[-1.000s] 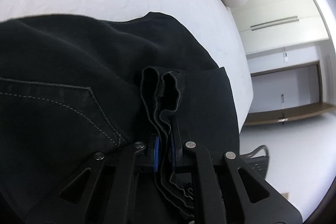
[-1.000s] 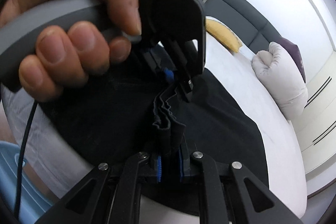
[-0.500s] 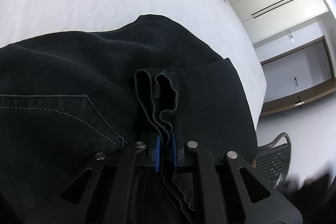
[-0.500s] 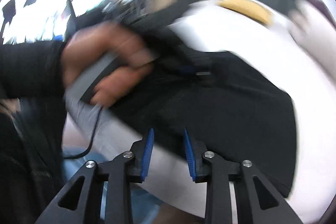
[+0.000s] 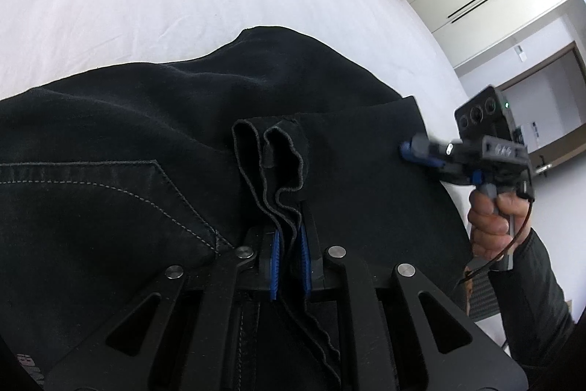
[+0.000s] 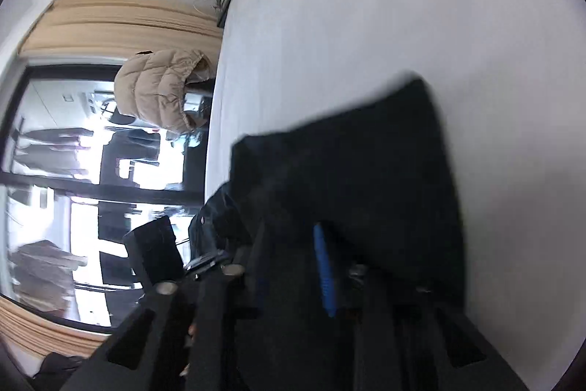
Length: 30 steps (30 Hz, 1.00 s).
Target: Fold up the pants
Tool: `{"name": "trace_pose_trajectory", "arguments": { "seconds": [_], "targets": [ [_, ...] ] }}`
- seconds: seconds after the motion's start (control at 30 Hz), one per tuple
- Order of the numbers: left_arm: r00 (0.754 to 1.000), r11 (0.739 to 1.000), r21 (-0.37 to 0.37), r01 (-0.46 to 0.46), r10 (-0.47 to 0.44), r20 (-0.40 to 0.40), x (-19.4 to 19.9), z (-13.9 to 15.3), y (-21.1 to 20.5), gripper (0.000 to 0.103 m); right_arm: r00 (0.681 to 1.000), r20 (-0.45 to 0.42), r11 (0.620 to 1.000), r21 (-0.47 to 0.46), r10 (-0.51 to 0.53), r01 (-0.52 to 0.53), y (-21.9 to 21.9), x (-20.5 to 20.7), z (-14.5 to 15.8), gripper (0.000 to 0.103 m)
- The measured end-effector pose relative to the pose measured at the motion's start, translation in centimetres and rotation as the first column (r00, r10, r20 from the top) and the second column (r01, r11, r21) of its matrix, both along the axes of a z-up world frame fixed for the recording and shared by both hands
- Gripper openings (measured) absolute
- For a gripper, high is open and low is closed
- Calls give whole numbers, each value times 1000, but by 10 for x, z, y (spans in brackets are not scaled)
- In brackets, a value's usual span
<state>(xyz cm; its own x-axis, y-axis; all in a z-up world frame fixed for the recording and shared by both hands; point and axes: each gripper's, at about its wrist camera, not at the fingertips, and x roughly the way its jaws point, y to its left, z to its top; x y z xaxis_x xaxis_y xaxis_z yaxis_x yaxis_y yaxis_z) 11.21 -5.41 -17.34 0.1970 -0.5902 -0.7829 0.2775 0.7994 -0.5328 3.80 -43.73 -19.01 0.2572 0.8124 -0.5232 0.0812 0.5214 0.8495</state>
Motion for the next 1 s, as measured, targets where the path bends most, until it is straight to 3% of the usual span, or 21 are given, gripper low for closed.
{"name": "trace_pose_trajectory", "arguments": {
  "seconds": [0.23, 0.3, 0.37, 0.5, 0.57, 0.63, 0.8, 0.93, 1.0],
  "targets": [
    [1000, 1000, 17, 4, -5, 21, -7, 3, -10, 11, 996, 42, 997, -2, 75, -75, 8, -65, 7, 7],
    [1000, 1000, 22, 4, -5, 26, -10, 4, -17, 11, 997, 46, 998, -1, 64, -64, 5, -84, 12, 13],
    [999, 999, 32, 5, -6, 36, -13, 6, -16, 11, 997, 56, 999, 11, 44, -44, 8, -107, 15, 26],
    [998, 999, 53, 7, -10, 57, -18, 10, -20, 11, 1000, 22, 1000, -15, 19, -19, 16, -141, 14, 29],
    [998, 998, 68, 7, -11, 68, -21, 15, -21, 11, 1000, -10, 997, -73, 12, -13, 21, -153, 13, 35],
    [996, 995, 103, -2, -8, 91, -27, 26, -23, 12, 1000, 22, 995, -97, 5, -3, 28, -164, 26, 38],
    [969, 969, 242, -58, -3, 247, -60, 72, -14, 12, 984, 179, 1000, -14, -9, 12, 37, -157, 68, 50],
    [951, 963, 234, -133, 58, 302, -90, 100, 21, 13, 973, 230, 1000, 13, 18, -21, 59, -121, 82, 50],
    [948, 955, 231, -188, 115, 298, -107, 106, 46, 21, 971, 234, 999, 11, 45, -49, 75, -99, 79, 50]
  ]
}}
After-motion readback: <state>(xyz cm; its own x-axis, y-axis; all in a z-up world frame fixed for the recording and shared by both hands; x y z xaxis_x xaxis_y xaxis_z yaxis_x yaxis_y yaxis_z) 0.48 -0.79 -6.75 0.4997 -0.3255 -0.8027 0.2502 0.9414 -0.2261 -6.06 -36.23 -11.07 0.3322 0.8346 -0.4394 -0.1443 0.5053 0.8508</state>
